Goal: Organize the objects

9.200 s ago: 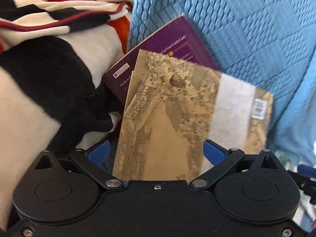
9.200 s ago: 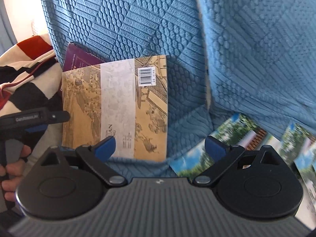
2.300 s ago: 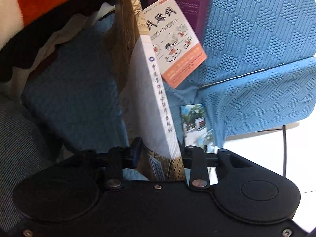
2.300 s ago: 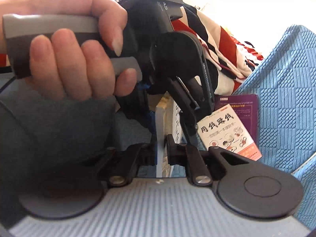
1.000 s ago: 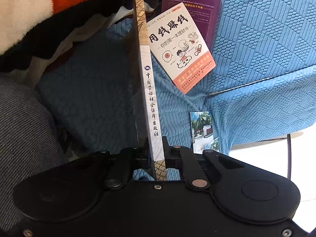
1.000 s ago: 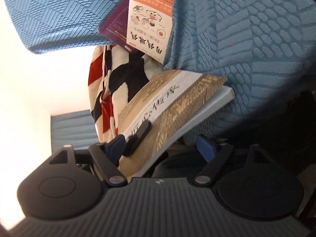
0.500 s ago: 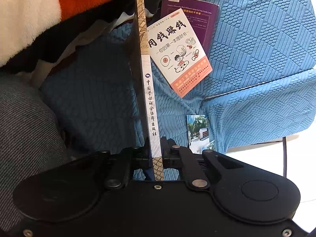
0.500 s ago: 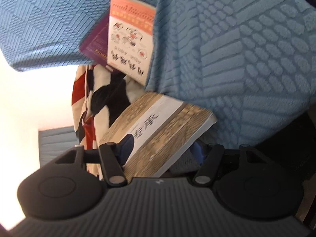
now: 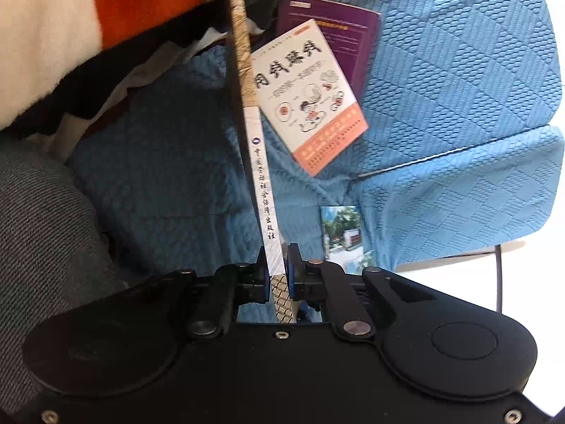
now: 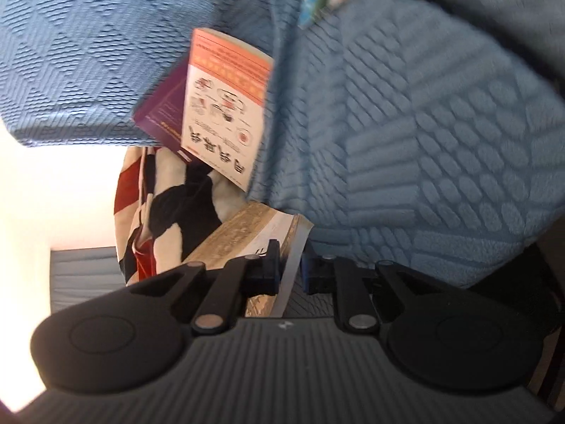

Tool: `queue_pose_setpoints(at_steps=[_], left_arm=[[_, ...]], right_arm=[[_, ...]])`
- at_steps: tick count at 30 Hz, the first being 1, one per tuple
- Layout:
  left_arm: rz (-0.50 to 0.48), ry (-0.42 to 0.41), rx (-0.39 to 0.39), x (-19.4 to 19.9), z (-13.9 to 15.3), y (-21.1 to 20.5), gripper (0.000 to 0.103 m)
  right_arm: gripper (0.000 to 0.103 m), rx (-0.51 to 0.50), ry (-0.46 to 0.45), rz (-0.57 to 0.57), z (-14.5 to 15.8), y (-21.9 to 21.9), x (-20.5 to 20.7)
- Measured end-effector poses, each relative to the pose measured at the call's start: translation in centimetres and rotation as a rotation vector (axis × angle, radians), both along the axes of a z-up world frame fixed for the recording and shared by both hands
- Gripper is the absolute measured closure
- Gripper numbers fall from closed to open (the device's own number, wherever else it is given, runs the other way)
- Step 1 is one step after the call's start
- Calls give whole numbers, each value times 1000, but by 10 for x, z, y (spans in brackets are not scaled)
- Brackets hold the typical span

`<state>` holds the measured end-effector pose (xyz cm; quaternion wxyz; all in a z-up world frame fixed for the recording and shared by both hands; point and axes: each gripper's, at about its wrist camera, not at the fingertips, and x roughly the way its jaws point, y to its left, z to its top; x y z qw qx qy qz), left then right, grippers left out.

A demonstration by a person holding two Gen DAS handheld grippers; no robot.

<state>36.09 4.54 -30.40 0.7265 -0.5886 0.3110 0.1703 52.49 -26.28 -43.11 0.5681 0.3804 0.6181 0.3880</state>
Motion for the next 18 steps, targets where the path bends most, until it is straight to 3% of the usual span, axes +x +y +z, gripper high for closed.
queue_pose_setpoints(at_steps=[7, 10, 18], left_arm=[[-52, -69, 24, 6, 36, 2, 90], [-70, -117, -18, 13, 41, 2, 90], [-153, -188, -5, 38, 70, -11, 89]], right_arm=[[89, 46, -234, 30, 77, -10, 11], [89, 54, -334, 38, 108, -16, 17], [89, 45, -527, 23, 162, -37, 28]])
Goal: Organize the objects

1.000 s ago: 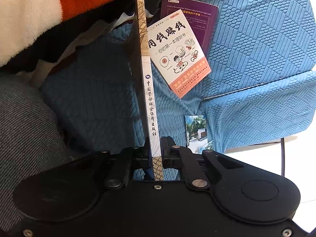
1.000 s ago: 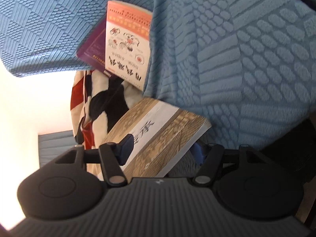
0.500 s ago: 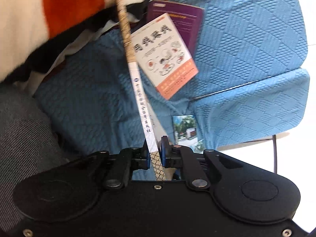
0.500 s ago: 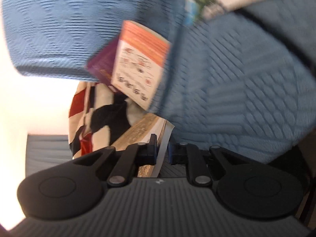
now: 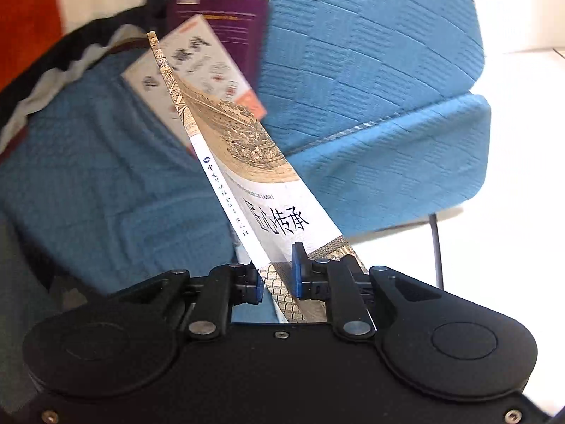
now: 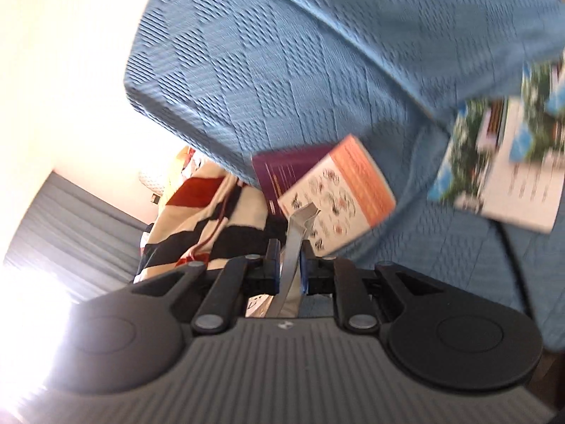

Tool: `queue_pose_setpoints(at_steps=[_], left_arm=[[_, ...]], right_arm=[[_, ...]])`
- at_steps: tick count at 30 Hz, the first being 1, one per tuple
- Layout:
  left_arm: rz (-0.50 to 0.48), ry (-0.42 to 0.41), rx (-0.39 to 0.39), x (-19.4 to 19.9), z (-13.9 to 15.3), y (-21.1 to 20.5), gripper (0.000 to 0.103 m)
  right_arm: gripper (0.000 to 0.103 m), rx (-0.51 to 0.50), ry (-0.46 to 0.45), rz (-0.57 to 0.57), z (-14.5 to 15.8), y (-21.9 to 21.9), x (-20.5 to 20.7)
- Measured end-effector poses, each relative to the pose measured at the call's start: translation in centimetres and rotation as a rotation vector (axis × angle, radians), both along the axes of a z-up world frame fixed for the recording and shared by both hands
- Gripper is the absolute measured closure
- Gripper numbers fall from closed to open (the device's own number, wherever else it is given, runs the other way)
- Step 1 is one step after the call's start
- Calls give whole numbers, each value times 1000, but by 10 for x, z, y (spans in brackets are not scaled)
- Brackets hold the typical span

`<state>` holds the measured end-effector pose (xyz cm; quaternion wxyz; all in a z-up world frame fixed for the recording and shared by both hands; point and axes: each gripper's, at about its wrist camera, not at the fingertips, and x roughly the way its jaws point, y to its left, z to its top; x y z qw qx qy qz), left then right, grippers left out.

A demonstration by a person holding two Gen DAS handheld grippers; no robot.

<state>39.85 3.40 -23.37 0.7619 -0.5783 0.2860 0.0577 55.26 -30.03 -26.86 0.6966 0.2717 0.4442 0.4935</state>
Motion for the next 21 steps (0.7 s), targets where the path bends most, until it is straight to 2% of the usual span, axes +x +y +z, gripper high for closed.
queue_pose_setpoints(at_steps=[7, 12, 16, 21], left_arm=[[-89, -44, 46, 31, 31, -14, 88], [-151, -63, 79, 49, 46, -28, 88], [-185, -62, 87, 57, 42, -36, 88], [-212, -47, 49, 51, 22, -43, 88]], right_arm=[[89, 16, -130, -54, 38, -22, 4], [89, 13, -203, -96, 54, -42, 5], [89, -14, -254, -117, 52, -52, 1], [89, -37, -300, -128, 40, -63, -7]])
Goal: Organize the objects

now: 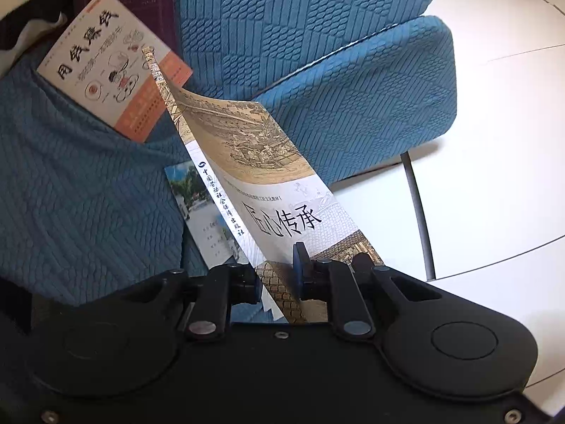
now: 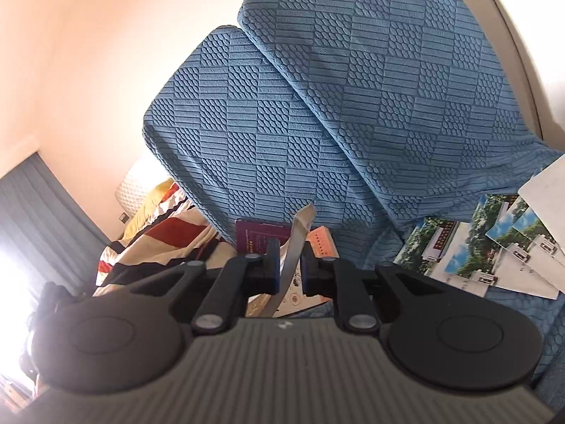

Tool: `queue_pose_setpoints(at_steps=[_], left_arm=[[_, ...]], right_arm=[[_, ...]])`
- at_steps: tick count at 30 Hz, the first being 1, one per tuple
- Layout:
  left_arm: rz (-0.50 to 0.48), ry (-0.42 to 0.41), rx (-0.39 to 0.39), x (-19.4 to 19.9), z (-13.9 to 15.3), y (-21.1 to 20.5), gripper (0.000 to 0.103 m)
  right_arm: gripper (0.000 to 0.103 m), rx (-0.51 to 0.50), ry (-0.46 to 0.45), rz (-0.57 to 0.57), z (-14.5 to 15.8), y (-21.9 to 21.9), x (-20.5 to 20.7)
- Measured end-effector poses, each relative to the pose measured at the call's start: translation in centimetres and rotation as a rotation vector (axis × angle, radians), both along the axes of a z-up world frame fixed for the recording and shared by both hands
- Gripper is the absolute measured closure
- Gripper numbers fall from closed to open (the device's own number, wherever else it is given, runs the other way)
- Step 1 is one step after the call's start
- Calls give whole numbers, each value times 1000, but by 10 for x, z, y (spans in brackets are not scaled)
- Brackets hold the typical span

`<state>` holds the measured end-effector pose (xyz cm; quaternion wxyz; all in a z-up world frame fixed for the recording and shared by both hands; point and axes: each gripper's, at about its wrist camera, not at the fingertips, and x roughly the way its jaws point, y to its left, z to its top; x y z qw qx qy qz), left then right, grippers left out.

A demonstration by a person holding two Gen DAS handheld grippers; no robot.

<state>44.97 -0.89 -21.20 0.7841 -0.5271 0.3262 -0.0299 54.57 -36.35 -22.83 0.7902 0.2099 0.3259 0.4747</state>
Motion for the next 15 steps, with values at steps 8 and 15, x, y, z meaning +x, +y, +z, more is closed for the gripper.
queue_pose_setpoints(at_steps=[8, 15], left_arm=[[-23, 45, 8, -5, -36, -11, 88], [-33, 100, 13, -6, -73, -17, 88]], right_arm=[[89, -84, -82, 0, -31, -7, -18], [89, -168, -130, 6, -63, -10, -31]])
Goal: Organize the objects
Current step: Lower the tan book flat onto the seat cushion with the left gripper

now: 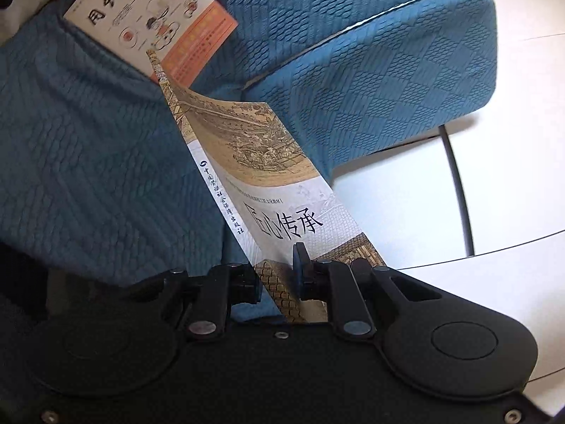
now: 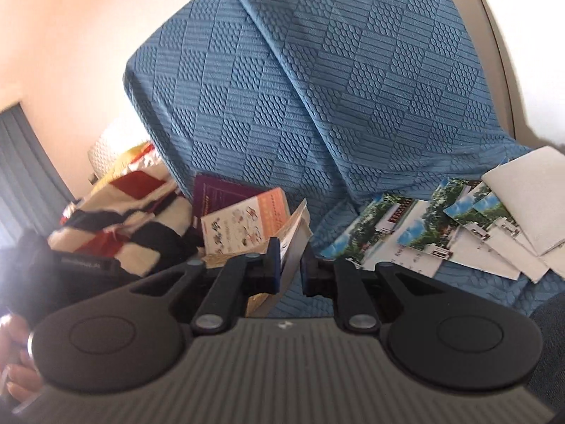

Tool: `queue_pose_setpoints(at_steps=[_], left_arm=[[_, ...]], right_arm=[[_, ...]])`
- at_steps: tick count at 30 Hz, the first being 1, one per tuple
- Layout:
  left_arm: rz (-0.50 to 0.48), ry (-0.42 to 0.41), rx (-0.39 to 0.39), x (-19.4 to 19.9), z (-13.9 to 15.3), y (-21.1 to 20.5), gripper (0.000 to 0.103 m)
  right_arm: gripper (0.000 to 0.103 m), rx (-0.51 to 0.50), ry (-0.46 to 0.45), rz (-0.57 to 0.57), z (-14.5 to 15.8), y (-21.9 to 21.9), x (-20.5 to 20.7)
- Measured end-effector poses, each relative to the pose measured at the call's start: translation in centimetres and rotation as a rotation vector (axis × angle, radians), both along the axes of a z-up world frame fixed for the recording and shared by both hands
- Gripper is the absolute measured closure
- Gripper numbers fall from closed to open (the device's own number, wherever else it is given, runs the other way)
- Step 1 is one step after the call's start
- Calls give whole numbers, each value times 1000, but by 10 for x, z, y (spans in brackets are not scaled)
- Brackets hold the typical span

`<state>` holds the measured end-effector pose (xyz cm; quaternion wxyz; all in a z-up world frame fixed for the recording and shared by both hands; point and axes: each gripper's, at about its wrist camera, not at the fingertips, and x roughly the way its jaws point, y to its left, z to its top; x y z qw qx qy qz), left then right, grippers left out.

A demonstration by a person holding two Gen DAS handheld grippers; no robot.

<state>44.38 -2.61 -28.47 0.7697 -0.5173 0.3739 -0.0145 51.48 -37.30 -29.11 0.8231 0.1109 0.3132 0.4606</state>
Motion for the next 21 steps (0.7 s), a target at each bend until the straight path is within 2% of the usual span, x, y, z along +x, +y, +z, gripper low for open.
queue_pose_setpoints(at_steps=[9, 13, 21], left_arm=[[-7, 77, 1, 0, -40, 4, 88], [0, 83, 12, 1, -44, 7, 88], [14, 139, 72, 0, -52, 7, 91]], right_arm=[[87, -94, 40, 0, -34, 4, -11], [86, -127, 40, 17, -39, 7, -15], [84, -179, 125, 60, -54, 11, -16]])
